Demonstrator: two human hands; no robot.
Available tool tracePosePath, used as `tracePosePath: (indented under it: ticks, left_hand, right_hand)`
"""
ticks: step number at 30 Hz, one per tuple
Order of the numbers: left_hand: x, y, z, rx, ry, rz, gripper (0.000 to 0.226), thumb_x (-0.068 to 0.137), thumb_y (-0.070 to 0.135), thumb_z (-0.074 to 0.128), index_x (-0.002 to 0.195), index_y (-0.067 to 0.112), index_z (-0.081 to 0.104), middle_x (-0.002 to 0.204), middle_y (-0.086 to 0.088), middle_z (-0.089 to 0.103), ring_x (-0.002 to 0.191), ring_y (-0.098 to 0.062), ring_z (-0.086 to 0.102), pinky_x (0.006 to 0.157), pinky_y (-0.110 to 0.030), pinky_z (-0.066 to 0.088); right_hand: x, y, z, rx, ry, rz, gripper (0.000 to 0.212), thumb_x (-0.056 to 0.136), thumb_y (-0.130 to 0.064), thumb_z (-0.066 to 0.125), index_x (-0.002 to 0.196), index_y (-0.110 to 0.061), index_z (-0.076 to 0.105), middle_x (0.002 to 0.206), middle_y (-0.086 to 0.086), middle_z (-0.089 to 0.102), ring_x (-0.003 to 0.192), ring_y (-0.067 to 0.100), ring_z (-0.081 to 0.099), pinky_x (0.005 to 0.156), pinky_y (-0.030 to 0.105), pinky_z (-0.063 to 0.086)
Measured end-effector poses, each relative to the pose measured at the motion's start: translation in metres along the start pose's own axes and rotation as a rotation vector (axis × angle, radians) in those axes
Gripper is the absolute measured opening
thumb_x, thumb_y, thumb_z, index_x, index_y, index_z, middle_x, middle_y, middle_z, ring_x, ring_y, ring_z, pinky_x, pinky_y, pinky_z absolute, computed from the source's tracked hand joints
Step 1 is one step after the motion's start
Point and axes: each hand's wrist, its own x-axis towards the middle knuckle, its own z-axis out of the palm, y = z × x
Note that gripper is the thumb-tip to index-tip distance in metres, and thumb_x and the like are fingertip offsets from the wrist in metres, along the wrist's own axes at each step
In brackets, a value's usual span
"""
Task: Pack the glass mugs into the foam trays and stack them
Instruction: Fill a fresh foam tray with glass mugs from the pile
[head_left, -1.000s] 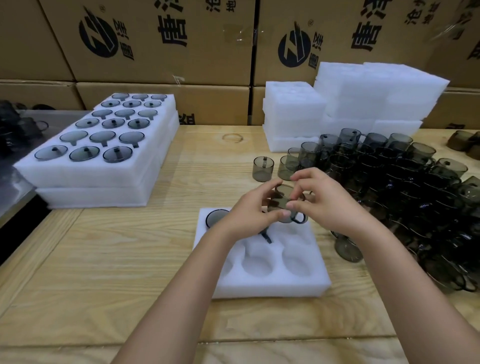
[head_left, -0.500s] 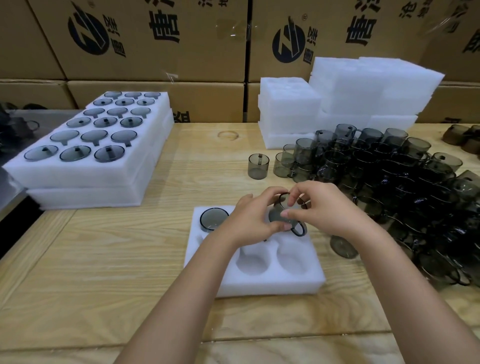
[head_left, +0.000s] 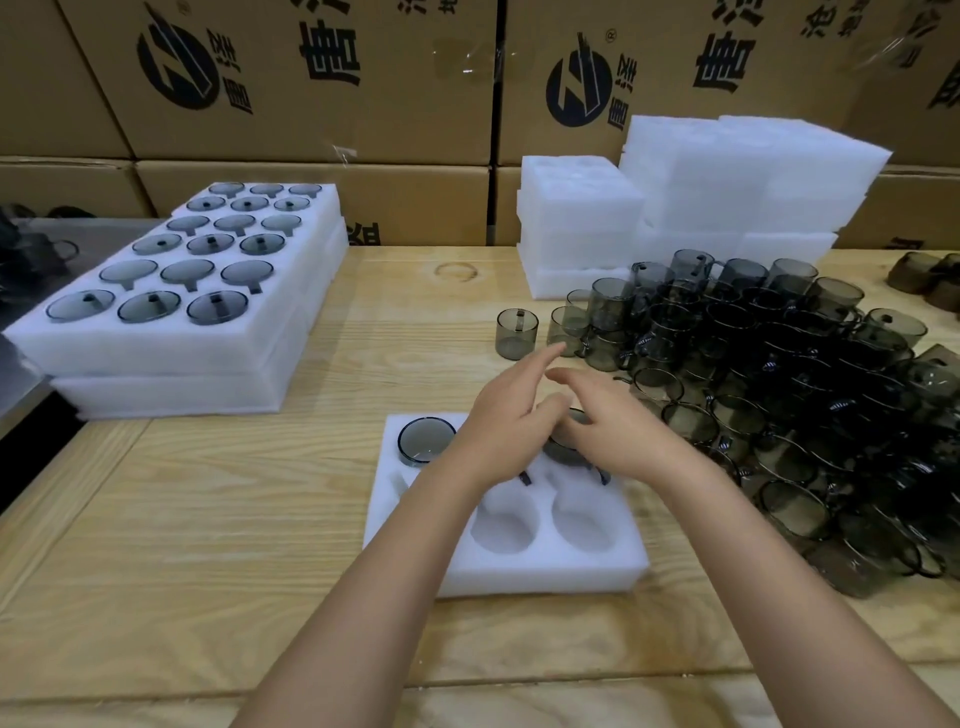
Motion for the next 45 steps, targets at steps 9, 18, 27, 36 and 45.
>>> tracePosePath:
  ticks: [9,18,27,36,45]
  left_hand:
    - [0.013,-0.009,0.036,0.635,-0.167,0.060,0.045,0.100,0.051,0.023,0.143,0.042,0.035,0.157,0.012,0.022,0.145,-0.011,0.012,0.116,-0.045,0.007]
    - [-0.009,-0.011,-0.020,0.699,0.188,0.122,0.040,0.096,0.044,0.045,0.132,0.028,0.053,0.145,0.008,0.045,0.137,-0.009,0.033,0.115,-0.038,-0.004]
    - [-0.070,-0.083,-0.071,-0.606,0.509,-0.302,0.024,0.095,0.009,0.051,0.115,0.017,0.060,0.107,0.001,0.068,0.103,-0.013,0.064,0.088,-0.026,0.049]
    - [-0.066,-0.088,-0.062,-0.566,0.414,-0.226,0.032,0.085,-0.008,0.054,0.110,0.008,0.064,0.097,-0.002,0.069,0.084,-0.011,0.066,0.069,-0.019,0.052]
    - [-0.065,-0.087,-0.060,-0.576,0.453,-0.231,0.036,0.070,0.013,0.059,0.105,0.013,0.067,0.098,-0.002,0.069,0.090,-0.016,0.065,0.077,-0.028,0.050]
  right_hand:
    - [0.006,0.006,0.028,-0.596,-0.232,0.029,0.071,0.095,-0.045,0.034,0.150,-0.026,-0.006,0.159,0.001,-0.003,0.145,0.021,0.002,0.117,0.044,0.009]
    - [0.012,0.010,0.037,-0.283,-0.053,0.125,0.054,0.094,-0.053,0.030,0.145,-0.034,0.026,0.152,-0.007,0.027,0.141,0.021,0.018,0.115,0.043,0.014]
    - [0.016,0.013,0.043,-0.271,0.023,0.137,0.055,0.093,-0.058,0.028,0.140,-0.030,0.037,0.144,-0.008,0.040,0.133,0.019,0.030,0.110,0.037,0.020]
    - [0.029,0.035,0.010,0.105,0.599,0.222,0.031,0.094,-0.030,0.051,0.119,-0.014,0.060,0.126,0.009,0.053,0.118,0.029,0.042,0.097,0.034,0.032]
    - [0.046,0.078,-0.040,-0.456,0.486,0.552,0.022,0.091,-0.018,0.057,0.111,-0.009,0.059,0.123,0.014,0.036,0.114,0.033,0.032,0.099,0.041,0.031]
